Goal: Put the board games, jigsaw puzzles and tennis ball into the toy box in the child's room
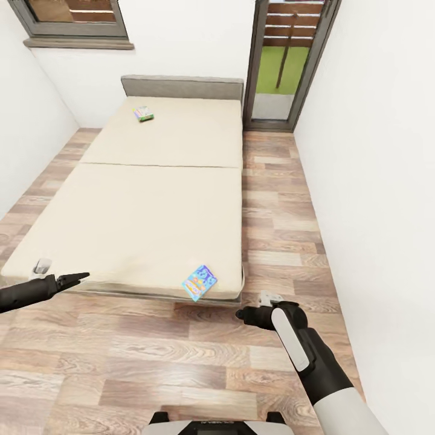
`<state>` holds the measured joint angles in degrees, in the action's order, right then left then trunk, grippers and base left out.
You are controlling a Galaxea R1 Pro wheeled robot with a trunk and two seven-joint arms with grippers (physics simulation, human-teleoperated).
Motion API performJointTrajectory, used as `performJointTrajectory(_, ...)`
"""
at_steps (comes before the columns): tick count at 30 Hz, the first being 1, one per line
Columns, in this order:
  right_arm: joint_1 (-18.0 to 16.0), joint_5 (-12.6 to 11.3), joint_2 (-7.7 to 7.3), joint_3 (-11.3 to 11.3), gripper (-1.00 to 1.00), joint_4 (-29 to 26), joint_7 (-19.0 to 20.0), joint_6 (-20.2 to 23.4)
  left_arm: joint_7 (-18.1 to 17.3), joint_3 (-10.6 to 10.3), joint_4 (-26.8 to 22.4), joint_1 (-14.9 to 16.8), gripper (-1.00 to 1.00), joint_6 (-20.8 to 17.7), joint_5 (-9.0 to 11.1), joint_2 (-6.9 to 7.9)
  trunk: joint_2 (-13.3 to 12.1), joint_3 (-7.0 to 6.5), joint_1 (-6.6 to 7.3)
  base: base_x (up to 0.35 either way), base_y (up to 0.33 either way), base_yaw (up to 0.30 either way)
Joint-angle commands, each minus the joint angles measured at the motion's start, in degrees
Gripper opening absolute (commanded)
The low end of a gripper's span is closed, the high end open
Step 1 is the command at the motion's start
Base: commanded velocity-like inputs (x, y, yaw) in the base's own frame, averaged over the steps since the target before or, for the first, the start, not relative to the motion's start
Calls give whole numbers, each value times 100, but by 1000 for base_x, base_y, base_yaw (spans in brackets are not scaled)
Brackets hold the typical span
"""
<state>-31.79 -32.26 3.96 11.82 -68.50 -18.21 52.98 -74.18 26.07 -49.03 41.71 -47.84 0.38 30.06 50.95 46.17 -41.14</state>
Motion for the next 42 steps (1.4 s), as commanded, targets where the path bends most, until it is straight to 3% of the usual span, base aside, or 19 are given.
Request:
performJointTrajectory(1, -2, -61, -1, 5, 100, -6, -60, 11, -17, 4, 0, 4, 100, -59, 3, 0, 4, -4, -1, 0, 0, 197)
performJointTrajectory(13, -2, -58, -1, 4, 100, -6, -67, 11, -17, 4, 1, 4, 100, -52, 5, 0, 4, -105, -1, 0, 0, 127)
performJointTrajectory(42, -2, -53, -1, 5, 100, -6, -68, 2, -17, 4, -1, 4, 100, -42, 4, 0, 4, -300, -1, 0, 0, 6)
